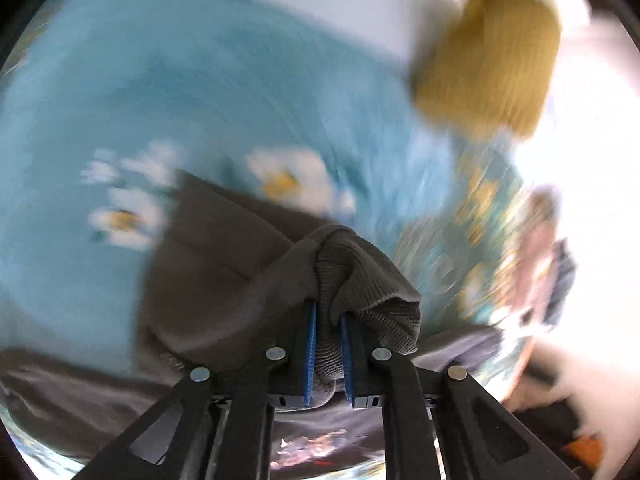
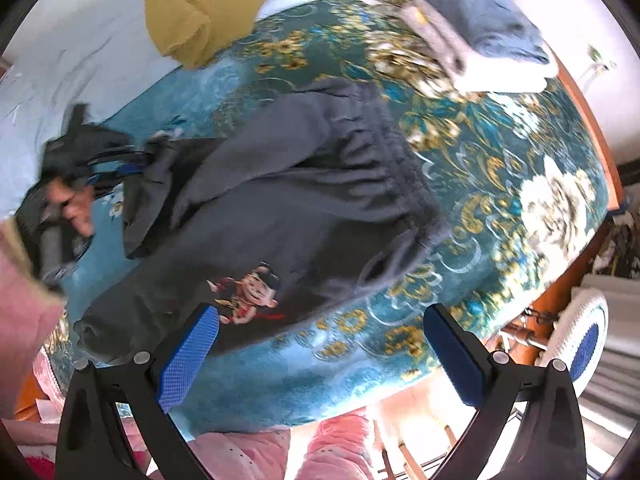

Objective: Fold clothes
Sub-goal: 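Lay the sweatpants flat on the blanket and open both grippers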

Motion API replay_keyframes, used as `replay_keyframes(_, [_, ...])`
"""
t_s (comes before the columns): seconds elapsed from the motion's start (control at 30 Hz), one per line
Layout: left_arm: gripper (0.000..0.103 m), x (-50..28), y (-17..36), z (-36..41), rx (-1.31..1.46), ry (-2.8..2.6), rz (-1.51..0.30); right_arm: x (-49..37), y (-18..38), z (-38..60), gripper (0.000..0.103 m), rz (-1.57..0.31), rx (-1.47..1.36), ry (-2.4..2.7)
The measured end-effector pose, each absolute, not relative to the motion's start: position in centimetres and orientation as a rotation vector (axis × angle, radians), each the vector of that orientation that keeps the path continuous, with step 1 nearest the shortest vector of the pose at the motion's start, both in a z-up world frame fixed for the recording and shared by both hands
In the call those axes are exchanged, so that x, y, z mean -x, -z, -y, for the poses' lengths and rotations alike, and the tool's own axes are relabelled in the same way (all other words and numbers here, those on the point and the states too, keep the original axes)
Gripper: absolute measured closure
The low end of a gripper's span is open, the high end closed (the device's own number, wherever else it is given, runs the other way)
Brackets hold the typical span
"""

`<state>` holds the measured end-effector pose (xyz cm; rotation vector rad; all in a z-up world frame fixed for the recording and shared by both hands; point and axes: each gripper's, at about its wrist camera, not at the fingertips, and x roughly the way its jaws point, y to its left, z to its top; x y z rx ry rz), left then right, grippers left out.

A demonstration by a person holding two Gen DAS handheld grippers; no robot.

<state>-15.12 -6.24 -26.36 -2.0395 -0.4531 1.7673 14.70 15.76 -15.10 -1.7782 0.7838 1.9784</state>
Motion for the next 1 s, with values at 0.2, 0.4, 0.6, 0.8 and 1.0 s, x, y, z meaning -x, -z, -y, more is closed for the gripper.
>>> replay_keyframes(0.2, [0.093, 17.7, 19.9, 25.3, 1.87, -2.002, 1.003, -10.1, 15.2, -13.1, 0.001, -0.787, 1.826, -2.1])
replay_keyframes(0.4, [0.093, 13.6, 20.0, 38.4, 1.871, -2.035, 1.41, -6.7, 15.3, -10.1, 0.001, -0.829, 1.867, -2.173])
replay_keyframes(0.6, [0.094, 8.5, 23.8, 42.8, 1.976, -1.725, 1.912, -5.3, 15.2, -8.7, 0.001, -0.884, 1.874, -2.176])
replay_keyframes(0.8, [0.094, 9.9, 28.1, 43.4, 2.105, -1.558, 2.192, -6.0, 15.0, -9.4, 0.001, -0.887, 1.855, -2.142])
replay_keyframes(1.0, [0.092, 16.4, 32.7, 40.3, 1.837, -1.299, 2.614, -7.4, 14.9, -11.2, 0.001, -0.891, 1.814, -2.086])
